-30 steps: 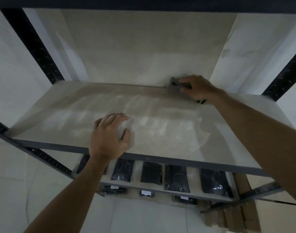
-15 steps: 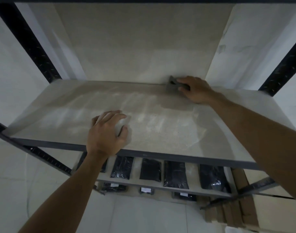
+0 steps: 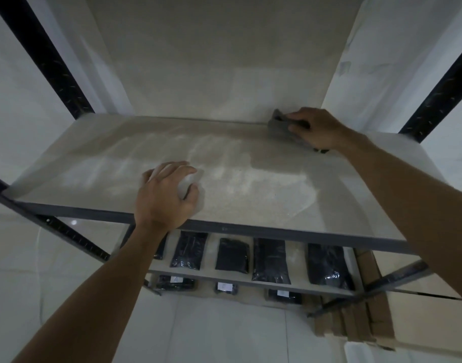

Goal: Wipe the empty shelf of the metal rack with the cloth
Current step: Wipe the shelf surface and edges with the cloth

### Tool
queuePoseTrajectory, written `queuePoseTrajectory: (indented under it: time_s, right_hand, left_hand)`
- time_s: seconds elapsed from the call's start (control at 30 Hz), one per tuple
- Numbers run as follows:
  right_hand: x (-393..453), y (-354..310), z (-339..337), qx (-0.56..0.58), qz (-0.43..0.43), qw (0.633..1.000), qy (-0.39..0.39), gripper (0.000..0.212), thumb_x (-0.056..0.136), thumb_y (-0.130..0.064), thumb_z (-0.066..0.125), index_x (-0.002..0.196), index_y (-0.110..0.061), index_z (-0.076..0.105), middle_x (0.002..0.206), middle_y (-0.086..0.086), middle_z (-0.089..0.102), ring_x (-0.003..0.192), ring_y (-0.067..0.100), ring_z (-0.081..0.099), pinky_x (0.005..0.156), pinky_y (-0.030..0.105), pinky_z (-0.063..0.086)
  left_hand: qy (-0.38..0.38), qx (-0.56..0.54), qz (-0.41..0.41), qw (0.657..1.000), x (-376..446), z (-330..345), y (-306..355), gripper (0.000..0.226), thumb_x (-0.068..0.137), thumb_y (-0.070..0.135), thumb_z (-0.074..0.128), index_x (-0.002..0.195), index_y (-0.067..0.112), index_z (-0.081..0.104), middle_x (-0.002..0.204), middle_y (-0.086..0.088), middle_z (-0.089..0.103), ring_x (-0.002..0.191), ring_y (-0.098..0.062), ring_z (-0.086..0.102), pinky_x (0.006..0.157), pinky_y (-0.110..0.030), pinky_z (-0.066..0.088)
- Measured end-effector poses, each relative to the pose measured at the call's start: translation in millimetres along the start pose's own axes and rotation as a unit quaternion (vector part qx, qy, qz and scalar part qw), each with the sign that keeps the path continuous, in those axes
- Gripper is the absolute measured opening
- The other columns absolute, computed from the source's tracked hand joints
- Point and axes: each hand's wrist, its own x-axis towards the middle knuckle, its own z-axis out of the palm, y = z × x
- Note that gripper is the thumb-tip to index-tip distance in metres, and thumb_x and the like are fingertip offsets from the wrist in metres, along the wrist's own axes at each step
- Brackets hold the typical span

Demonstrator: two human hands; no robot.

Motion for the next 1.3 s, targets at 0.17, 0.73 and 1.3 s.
queuePoseTrajectory:
  time_s: [0.17,0.73,1.3]
  right_hand:
    - [-39.5,-10.6,31.2,0.074,-0.046,0.995,0.057,0.040,0.105,-0.027,0.053,0.143,-0.016,0.057,0.122,0.005,0.063,0.118,0.030,0.059,0.092,0.027,0.040]
    - [-81.5,-4.4,36.6,0.028,-0.009,0.994,0.108,0.037,0.107,-0.032,0.045,0.139,-0.020,0.058,0.108,0.012,0.060,0.100,0.033,0.058,0.075,0.032,0.038]
    - [-124.6,-25.1,18.4,0.039,0.077,0.989,0.123,0.036,0.107,-0.025,0.044,0.139,-0.018,0.059,0.102,0.022,0.061,0.091,0.040,0.063,0.080,0.043,0.052]
  left_hand:
    - [0.008,0.005,0.009,1.000,0.9,4.3,-6.0,0.040,0.088,0.042,0.050,0.119,0.023,0.068,0.130,0.003,0.066,0.123,-0.020,0.058,0.104,-0.041,0.038]
    - [0.020,-0.002,0.017,1.000,-1.2,4.6,-5.6,0.038,0.088,0.039,0.054,0.118,0.021,0.068,0.128,0.001,0.067,0.123,-0.023,0.058,0.103,-0.044,0.039]
    - [0.004,-0.009,0.002,1.000,-2.9,4.6,-6.9,0.039,0.088,0.041,0.050,0.119,0.024,0.067,0.129,0.004,0.065,0.124,-0.022,0.056,0.106,-0.044,0.037]
